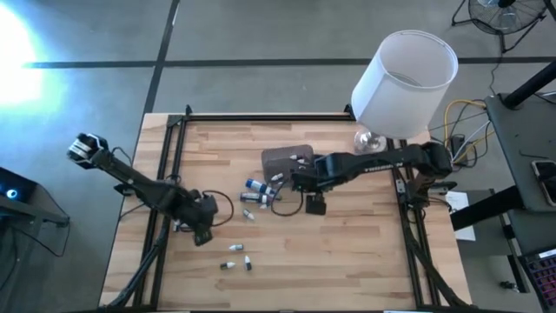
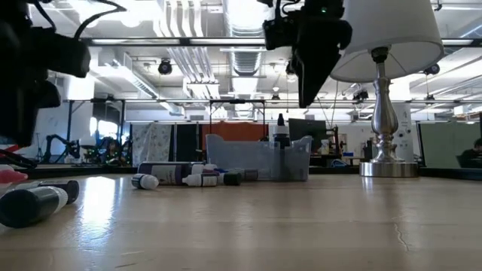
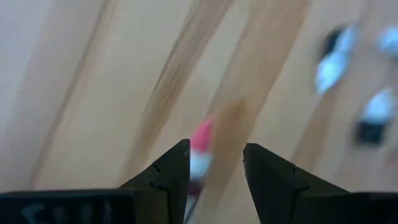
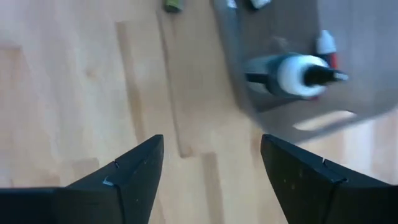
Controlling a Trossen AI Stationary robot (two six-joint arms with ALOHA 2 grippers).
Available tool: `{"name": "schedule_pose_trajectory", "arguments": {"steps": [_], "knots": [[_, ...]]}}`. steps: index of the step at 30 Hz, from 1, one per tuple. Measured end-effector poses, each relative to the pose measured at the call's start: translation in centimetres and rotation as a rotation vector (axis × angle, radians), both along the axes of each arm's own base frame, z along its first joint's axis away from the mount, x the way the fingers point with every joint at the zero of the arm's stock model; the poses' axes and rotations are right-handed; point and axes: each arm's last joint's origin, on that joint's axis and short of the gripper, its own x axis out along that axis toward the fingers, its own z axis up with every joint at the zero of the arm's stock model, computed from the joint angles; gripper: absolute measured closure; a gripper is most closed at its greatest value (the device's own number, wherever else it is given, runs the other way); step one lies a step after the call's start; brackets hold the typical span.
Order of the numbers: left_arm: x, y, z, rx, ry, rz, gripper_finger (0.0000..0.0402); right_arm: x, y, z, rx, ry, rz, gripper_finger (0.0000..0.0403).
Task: Pick & Place food coloring
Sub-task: Put the large pink food coloring bottle into the bin
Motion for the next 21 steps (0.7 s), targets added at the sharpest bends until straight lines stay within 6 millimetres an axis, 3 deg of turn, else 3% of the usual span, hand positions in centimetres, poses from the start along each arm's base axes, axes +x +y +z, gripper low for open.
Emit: {"name": "schedule_pose_trajectory", "arguments": {"steps": [8,11,15,21], "knots": [[2.9,-1.4,-1.7,0.048,0.250,-0.228,0.0275,0.5,-0.1,-0.7,0.106,-0.056,-0.092,0.0145],[3.4,-2.4,-1.5,0.115,0.226,-0.351,0.0275,0.5,0.4,-0.5,0.110,-0.066,-0.086,0.0144],[2.5,-3.7,0.7,0.263,0.067,-0.411,0.0275,0.5,1.5,-0.4,0.070,-0.079,-0.108,0.0142],[-0.2,-3.6,2.9,0.187,0.027,-0.457,0.0275,0.4,3.8,-1.4,0.003,-0.129,-0.094,0.0145]]}}
